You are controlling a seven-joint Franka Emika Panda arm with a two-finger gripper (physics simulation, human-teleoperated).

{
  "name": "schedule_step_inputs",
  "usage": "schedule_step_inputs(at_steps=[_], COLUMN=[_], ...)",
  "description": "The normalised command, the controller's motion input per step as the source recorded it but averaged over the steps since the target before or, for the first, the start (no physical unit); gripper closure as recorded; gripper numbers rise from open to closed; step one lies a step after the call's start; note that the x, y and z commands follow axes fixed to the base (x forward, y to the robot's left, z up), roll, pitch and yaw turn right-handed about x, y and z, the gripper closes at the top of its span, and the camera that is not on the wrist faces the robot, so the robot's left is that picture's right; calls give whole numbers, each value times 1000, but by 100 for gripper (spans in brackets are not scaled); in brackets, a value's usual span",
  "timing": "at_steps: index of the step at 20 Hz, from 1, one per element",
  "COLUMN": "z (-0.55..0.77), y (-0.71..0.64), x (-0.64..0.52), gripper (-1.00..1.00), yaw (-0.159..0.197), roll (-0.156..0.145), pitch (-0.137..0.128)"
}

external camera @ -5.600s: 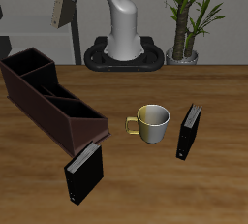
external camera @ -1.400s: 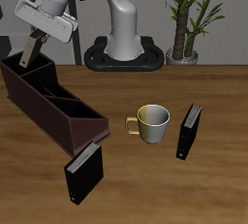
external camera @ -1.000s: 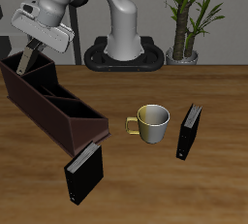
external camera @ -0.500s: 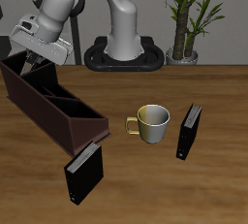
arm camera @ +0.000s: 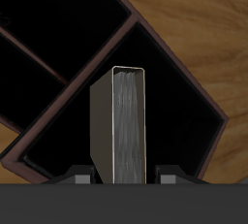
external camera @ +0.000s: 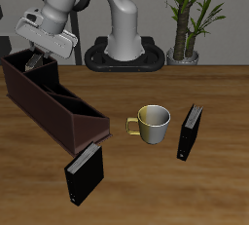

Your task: Place the yellow book into the right desk caddy's right compartment

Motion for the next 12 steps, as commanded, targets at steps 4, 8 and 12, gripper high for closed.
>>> schedule_step_inputs(at_steps=[4, 8, 12], z=[143, -138, -120], y=[301, 289, 26], x=[-259, -199, -196], gripper=[-100, -100, -100], yaw=[-46, -41, -16], roll=[66, 92, 40], pitch=[-22, 16, 39])
